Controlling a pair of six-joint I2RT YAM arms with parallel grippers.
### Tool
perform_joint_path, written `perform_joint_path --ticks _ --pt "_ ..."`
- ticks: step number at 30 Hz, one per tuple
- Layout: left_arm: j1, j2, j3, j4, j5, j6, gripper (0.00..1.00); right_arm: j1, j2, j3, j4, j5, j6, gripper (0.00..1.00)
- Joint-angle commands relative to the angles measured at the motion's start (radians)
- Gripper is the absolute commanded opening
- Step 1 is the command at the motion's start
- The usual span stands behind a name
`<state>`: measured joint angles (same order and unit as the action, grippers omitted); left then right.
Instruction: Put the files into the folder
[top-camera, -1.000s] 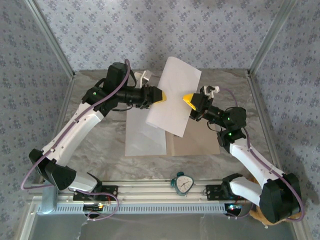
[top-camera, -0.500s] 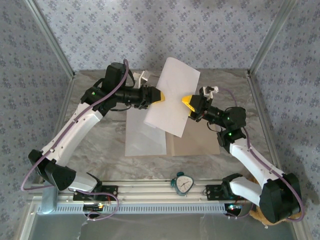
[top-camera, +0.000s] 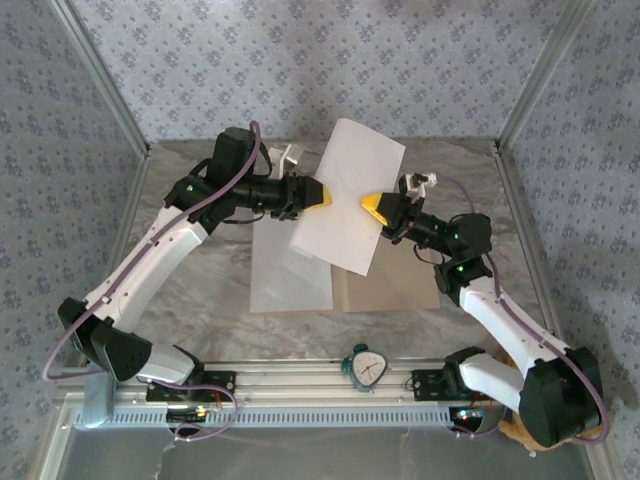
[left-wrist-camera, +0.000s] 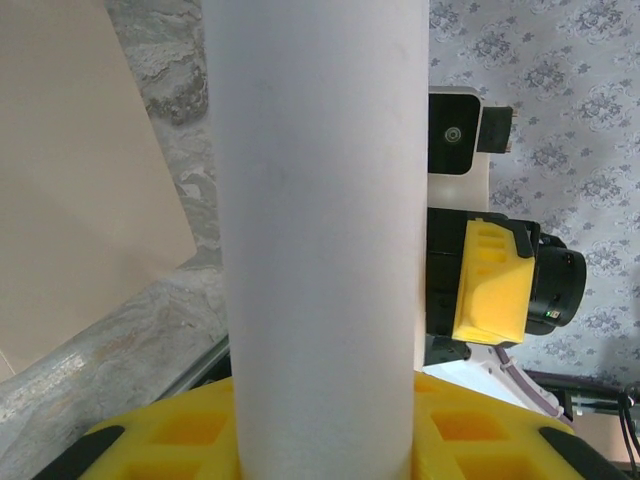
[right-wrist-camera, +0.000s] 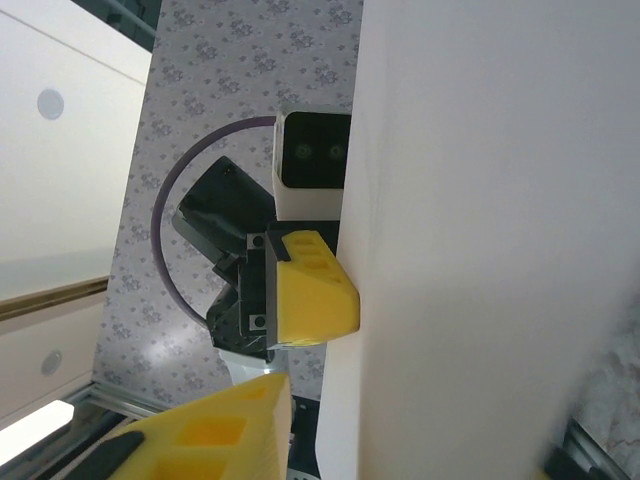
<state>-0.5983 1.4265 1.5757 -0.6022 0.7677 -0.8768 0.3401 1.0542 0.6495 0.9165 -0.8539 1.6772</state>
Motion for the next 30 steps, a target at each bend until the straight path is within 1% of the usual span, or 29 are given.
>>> perform_joint_path --ticks 1,2,4,10,12,13,16,19,24,27,30 --pt "-0.006 -0.038 0.005 0.019 0.014 -0.002 0.38 0.003 -0.03 0.004 -0.009 -0.011 -0.04 0.13" --pt "-0.006 -0.04 0.005 0.019 0.012 -0.002 0.41 0.003 -0.037 0.005 -0.052 -0.01 -0.061 0.01" --pt "-0.006 -0.045 0.003 0.016 0.009 -0.001 0.47 0.004 -0.06 0.019 -0.2 -0.013 -0.131 0.0" --pt "0.004 -0.073 -0.015 -0.011 -0.025 0.01 0.67 0.009 -0.126 0.146 -0.754 -0.021 -0.473 0.0" --pt "0.011 -0.082 -0.021 -0.035 -0.053 0.022 0.71 0.008 -0.131 0.198 -0.923 -0.011 -0.583 0.0" --pt "0.014 -0.086 -0.02 -0.056 -0.075 0.031 0.73 0.007 -0.13 0.219 -0.979 -0.009 -0.622 0.0" --pt "0.019 -0.086 -0.022 -0.109 -0.116 0.054 0.76 0.004 -0.128 0.273 -1.132 0.002 -0.723 0.0" --pt "0.018 -0.083 -0.044 -0.097 -0.119 0.046 0.76 -0.012 -0.115 0.326 -1.272 0.02 -0.757 0.0" --pt "0.019 -0.07 -0.092 -0.095 -0.154 0.054 0.76 -0.046 -0.093 0.432 -1.486 0.016 -0.883 0.0" --pt "0.019 -0.051 -0.162 -0.082 -0.173 0.067 0.76 -0.059 -0.084 0.512 -1.665 0.084 -1.013 0.0" --pt "0.027 -0.006 -0.247 -0.038 -0.185 0.072 0.75 -0.072 -0.061 0.615 -1.856 0.22 -1.101 0.0"
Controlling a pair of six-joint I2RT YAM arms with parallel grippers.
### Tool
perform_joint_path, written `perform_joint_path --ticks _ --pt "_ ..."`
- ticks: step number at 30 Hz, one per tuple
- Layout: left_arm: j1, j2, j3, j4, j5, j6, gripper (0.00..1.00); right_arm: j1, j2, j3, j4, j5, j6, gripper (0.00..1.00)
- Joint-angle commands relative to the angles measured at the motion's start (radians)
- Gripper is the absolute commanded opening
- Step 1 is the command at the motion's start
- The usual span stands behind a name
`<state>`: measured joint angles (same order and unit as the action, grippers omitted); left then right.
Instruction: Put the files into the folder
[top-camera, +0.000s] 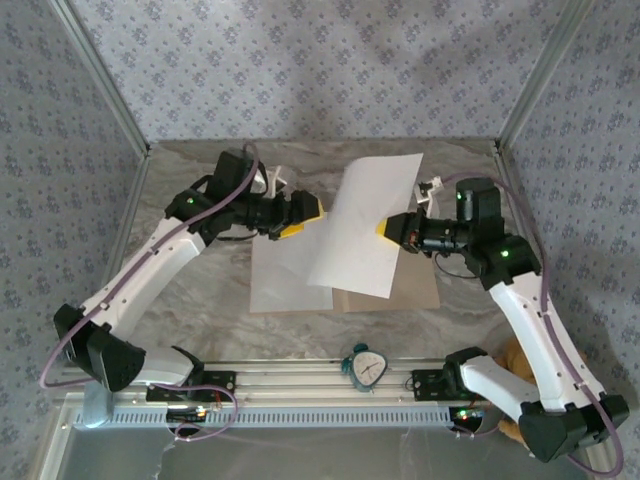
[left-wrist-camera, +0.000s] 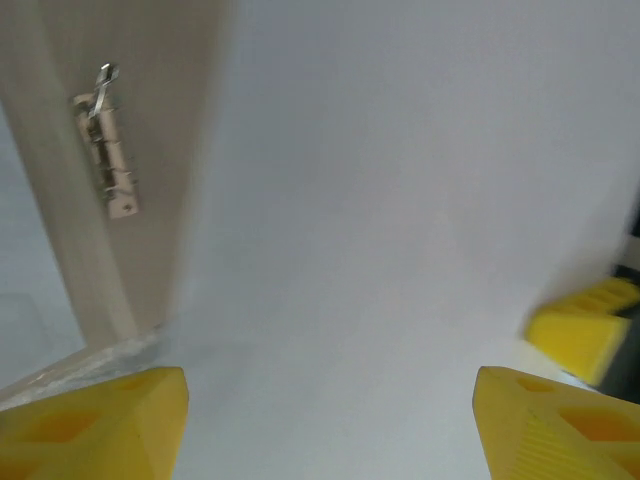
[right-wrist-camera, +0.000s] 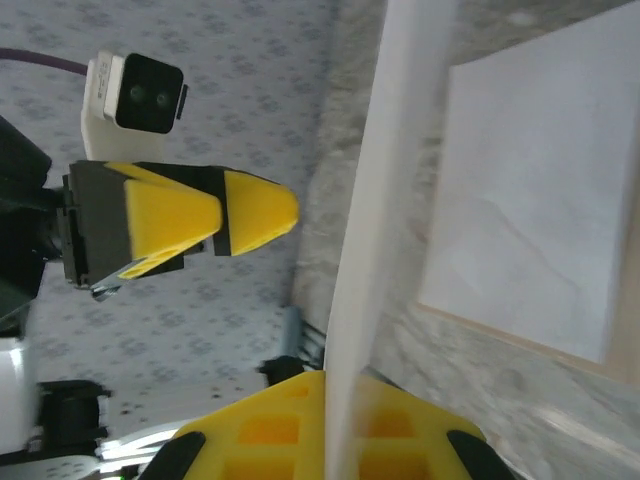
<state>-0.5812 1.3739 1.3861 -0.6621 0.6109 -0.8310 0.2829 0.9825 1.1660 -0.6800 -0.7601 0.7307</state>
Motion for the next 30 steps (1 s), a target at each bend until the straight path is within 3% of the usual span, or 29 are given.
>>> perform_joint_path --ticks 1,12,21,30 --pt "0.009 0.06 -0.082 0.033 -0.037 0.029 0.75 -0.018 0.016 0.12 -0.305 0.148 -0.171 0.0" --pt "-0.008 0.231 -0.255 0.123 -0.107 0.028 0.71 -0.03 0.066 0.237 -0.519 0.271 -0.278 0.0" --pt "-0.005 0.297 -0.368 0.164 -0.205 0.029 0.7 -0.03 0.11 0.238 -0.493 0.25 -0.272 0.0" --pt "0.038 0.302 -0.502 0.189 -0.235 0.053 0.7 -0.03 0.162 0.223 -0.427 0.189 -0.271 0.0"
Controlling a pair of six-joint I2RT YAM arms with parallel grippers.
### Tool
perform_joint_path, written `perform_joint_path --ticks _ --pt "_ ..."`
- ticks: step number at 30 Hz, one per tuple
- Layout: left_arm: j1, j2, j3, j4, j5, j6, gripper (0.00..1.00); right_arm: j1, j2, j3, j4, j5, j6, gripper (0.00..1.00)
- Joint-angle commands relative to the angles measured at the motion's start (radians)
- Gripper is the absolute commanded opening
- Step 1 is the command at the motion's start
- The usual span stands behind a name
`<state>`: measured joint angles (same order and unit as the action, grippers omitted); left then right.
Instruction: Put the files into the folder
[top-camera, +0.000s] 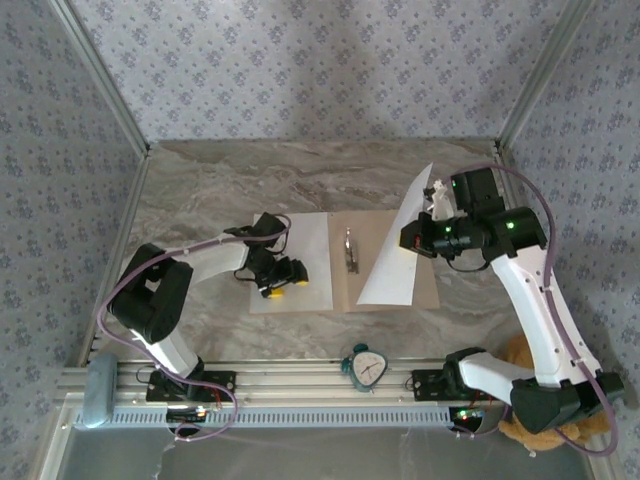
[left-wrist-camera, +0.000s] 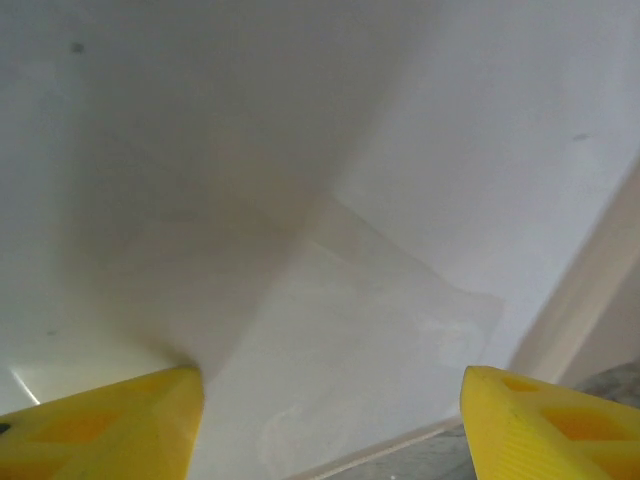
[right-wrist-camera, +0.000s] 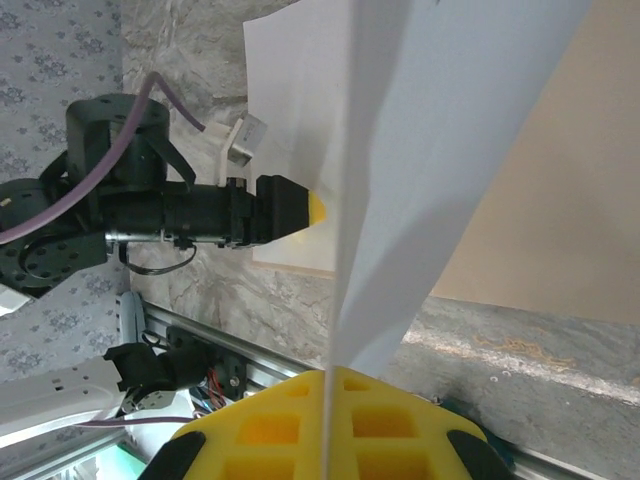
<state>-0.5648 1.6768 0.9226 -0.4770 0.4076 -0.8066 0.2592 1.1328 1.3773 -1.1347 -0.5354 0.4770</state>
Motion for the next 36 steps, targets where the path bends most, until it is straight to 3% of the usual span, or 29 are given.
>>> perform_joint_path --ticks 1,15,22,27,33,36 --pt "0.031 -0.004 -0.052 0.001 -0.037 0.033 0.7 -0.003 0.018 0.009 0.039 -0.041 -0.013 0.0" --pt "0.217 -0.158 -0.197 -0.056 -0.075 0.096 0.7 0.099 0.13 0.015 0.268 -0.143 0.078 0.0" --pt "0.247 -0.197 -0.2 -0.087 -0.075 0.112 0.7 0.177 0.193 0.046 0.347 -0.147 0.093 0.0" --pt "0.248 -0.201 -0.188 -0.102 -0.072 0.117 0.7 0.13 0.165 -0.101 0.348 -0.077 0.038 0.0" --pt "0.252 -0.203 -0.185 -0.116 -0.082 0.12 0.7 0.069 0.167 -0.394 0.558 -0.053 0.045 0.0" --pt "0.252 -0.202 -0.185 -0.118 -0.076 0.118 0.7 0.053 0.222 -0.454 0.585 -0.048 0.016 0.0"
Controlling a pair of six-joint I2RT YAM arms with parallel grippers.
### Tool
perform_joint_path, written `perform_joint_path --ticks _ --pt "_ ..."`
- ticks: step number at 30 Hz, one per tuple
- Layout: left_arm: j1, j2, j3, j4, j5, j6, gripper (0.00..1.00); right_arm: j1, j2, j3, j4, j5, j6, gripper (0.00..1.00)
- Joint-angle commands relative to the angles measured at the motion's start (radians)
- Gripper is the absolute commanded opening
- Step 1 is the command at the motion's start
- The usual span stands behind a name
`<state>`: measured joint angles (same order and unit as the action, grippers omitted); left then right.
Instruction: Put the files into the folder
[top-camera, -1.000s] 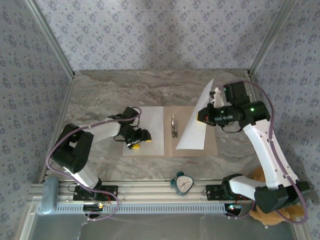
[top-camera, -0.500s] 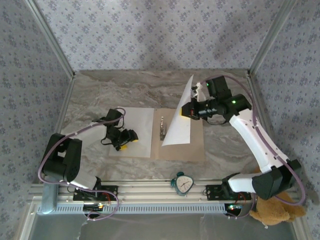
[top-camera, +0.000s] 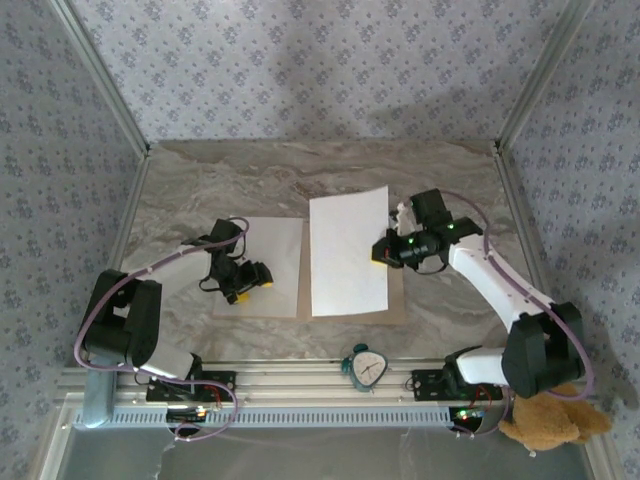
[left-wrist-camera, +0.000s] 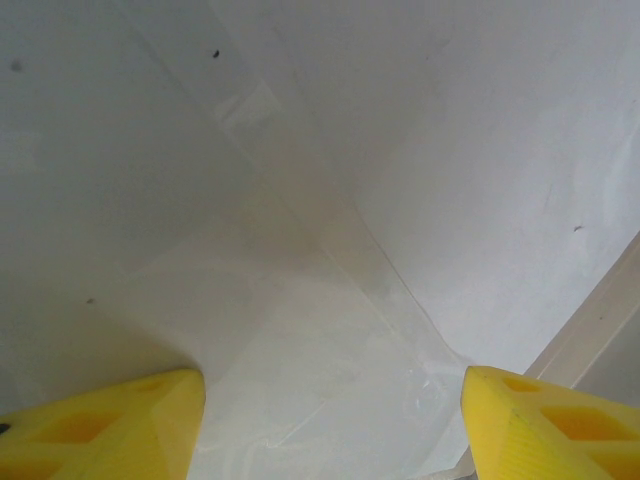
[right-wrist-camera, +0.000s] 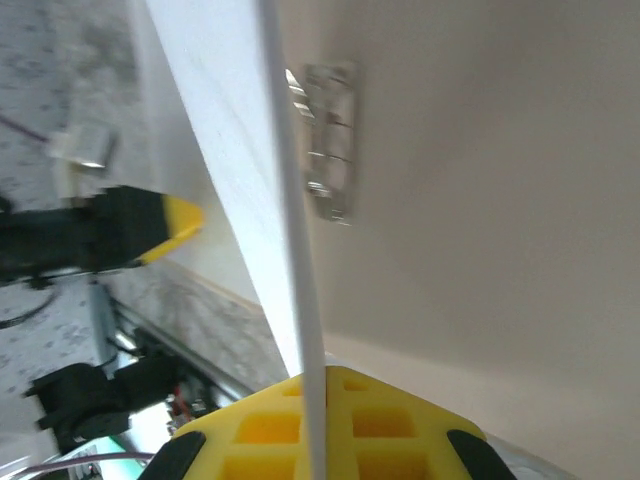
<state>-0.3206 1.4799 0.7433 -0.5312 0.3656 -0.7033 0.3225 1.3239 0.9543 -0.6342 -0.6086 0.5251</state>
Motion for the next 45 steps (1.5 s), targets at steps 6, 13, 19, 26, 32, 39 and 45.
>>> perform_joint_path --ticks 6,13,19,26,32,39,45 --pt "0.008 -0.006 -0.003 -0.077 -0.034 0.024 0.7 -0.025 0.12 -0.041 0.074 0.089 -0.078 0.0" --pt "0.008 -0.004 -0.006 -0.079 -0.028 0.027 0.7 -0.028 0.149 -0.054 0.067 0.122 -0.082 0.0" --pt "0.008 -0.003 0.0 -0.085 -0.026 0.031 0.7 -0.029 0.137 -0.076 0.062 0.149 -0.107 0.0" --pt "0.008 0.003 0.003 -0.085 -0.028 0.028 0.7 -0.02 0.132 -0.103 0.05 0.188 -0.147 0.0" --pt "0.008 0.0 0.004 -0.085 -0.026 0.028 0.7 -0.017 0.13 -0.125 0.064 0.188 -0.149 0.0" --pt "0.008 0.002 0.011 -0.094 -0.025 0.033 0.7 0.006 0.129 -0.137 0.109 0.174 -0.173 0.0" --pt "0.008 0.005 0.008 -0.094 -0.022 0.033 0.7 0.009 0.129 -0.139 0.124 0.173 -0.188 0.0"
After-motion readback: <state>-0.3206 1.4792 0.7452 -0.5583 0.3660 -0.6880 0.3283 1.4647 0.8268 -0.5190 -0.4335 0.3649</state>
